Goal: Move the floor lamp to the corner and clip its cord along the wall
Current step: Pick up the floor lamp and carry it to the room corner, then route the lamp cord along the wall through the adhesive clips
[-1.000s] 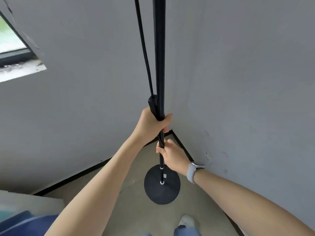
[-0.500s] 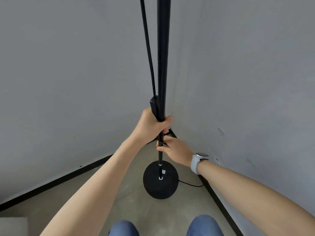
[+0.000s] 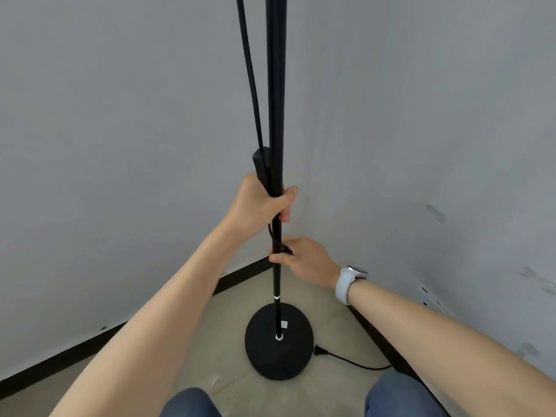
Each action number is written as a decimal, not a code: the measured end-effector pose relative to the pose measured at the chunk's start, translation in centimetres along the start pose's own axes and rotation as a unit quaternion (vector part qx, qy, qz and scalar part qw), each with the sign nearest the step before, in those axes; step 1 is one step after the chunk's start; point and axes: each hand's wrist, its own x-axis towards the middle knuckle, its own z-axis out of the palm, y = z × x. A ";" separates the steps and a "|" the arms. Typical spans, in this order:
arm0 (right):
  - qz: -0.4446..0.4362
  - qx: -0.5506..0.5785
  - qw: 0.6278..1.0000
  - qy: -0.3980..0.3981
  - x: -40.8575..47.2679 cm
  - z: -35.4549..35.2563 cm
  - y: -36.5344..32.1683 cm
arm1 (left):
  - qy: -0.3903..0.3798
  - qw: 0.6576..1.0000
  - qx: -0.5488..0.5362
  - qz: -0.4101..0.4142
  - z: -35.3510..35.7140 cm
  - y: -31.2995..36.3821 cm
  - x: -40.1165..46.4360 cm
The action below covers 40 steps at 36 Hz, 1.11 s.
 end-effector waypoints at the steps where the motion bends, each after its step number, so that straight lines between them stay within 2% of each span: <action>1: -0.003 0.003 1.000 0.001 0.2 0.0 0.1 | -0.001 1.000 -0.002 0.005 -0.1 -0.1 0.1; 10: -0.052 0.001 0.999 0.013 1.1 0.9 -0.6 | 0.003 0.999 -0.002 0.043 -1.8 -1.0 0.2; 20: -0.060 0.024 0.998 0.010 1.2 2.8 -0.8 | 0.011 1.000 -0.011 0.025 -2.2 -1.7 -1.0; 25: -0.062 0.049 0.996 -0.034 0.9 2.2 -1.1 | -0.006 0.998 -0.057 0.010 -3.4 -1.5 -2.0; 30: -0.072 0.095 0.990 -0.073 0.5 -0.1 -2.6 | 0.051 0.994 -0.088 0.050 -5.7 -0.5 -2.6; 36: -0.127 0.162 0.978 -0.025 0.0 -4.8 -6.7 | 0.082 0.985 -0.100 0.118 -6.7 2.4 -2.2; 40: -0.220 0.219 0.947 0.085 -0.9 -8.3 -10.6 | 0.063 0.982 -0.119 0.131 -6.8 4.5 -1.5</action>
